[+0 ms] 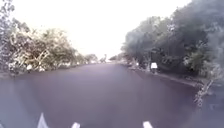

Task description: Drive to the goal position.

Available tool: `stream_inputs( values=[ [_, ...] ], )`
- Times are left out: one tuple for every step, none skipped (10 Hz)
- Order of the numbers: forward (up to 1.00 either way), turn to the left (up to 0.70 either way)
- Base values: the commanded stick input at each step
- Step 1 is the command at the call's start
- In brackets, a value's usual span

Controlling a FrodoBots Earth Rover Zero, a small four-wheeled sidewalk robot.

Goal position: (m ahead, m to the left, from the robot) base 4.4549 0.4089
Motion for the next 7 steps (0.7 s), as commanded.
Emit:
stream_inputs(
  values=[
    [0.85, -0.07],
    [0.85, -0.12],
    [0.85, -0.34],
    [0.85, -0.34],
    [0.85, -0.34],
    [0.85, -0.34],
    [0.85, -0.34]
  ],
)
